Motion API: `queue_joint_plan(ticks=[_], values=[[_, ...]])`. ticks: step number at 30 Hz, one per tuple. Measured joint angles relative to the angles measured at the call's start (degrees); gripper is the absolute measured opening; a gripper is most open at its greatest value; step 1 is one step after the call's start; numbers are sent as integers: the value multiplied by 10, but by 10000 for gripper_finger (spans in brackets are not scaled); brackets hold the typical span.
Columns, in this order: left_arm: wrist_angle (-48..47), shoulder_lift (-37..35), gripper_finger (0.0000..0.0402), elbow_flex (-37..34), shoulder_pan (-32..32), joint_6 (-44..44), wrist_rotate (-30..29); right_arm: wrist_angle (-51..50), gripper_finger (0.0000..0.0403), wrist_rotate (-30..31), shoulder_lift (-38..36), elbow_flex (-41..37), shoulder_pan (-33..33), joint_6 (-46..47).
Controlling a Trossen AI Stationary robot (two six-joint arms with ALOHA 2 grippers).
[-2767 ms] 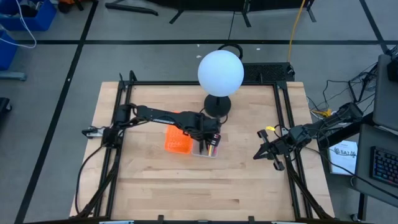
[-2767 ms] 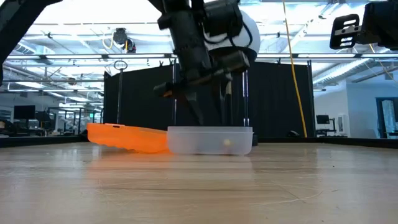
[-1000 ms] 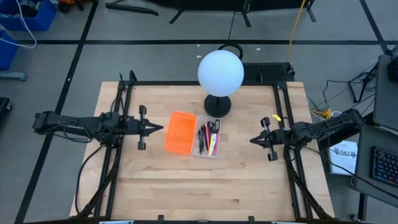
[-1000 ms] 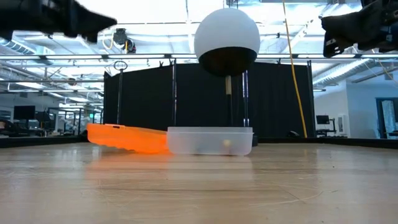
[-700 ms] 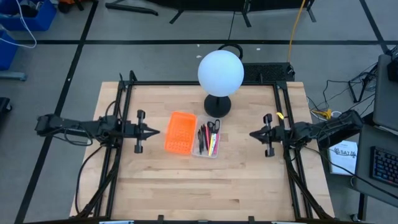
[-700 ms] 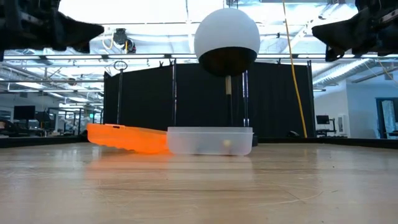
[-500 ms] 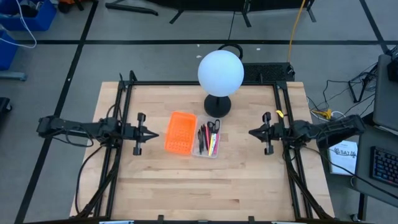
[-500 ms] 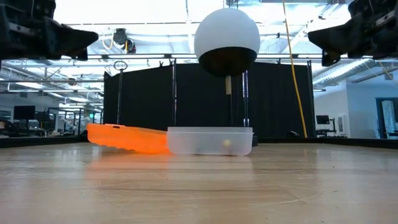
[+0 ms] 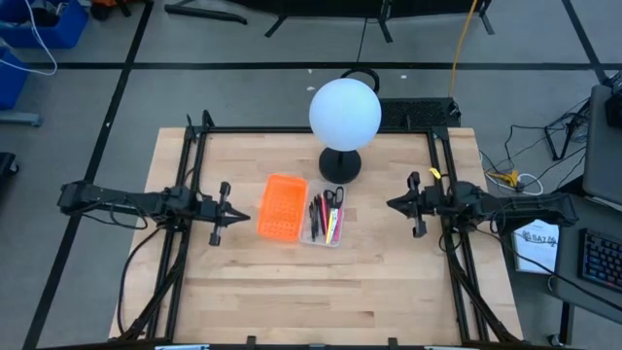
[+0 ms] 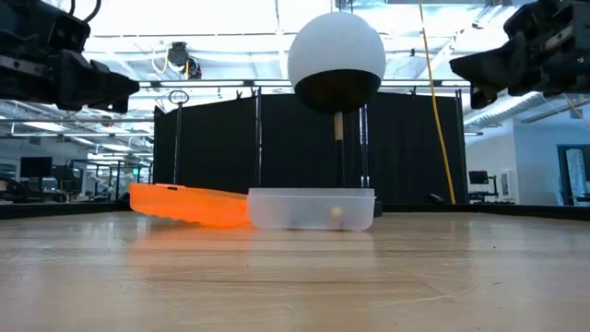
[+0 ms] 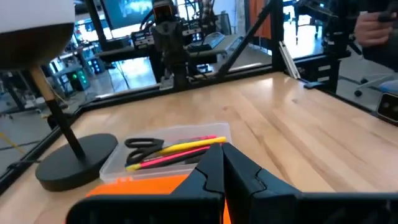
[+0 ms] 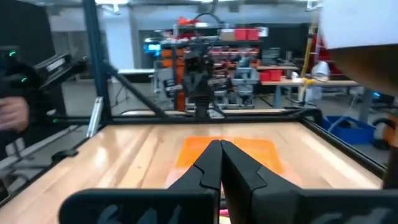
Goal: Pick & place school supplies into a supply box
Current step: Adjust the supply box
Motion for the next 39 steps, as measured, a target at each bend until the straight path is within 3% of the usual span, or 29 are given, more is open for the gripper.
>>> queue_joint_plan(ticks=[3, 6, 19, 29, 39], values=[[2, -3, 1, 0, -10, 11, -15, 7, 0, -28, -2, 0, 0, -21], [4, -17, 1, 0, -32, 16, -68, 3, 0, -38, -10, -1, 0, -24], [-61, -88, 0, 0, -147, 27, -222, -47, 0, -40, -85, -2, 1, -18], [-64, -88, 0, 0, -182, 16, -257, -61, 0, -40, -87, -2, 1, -10], [-63, -87, 2, 0, -201, 18, -257, -56, 0, -55, -86, -2, 2, -18]])
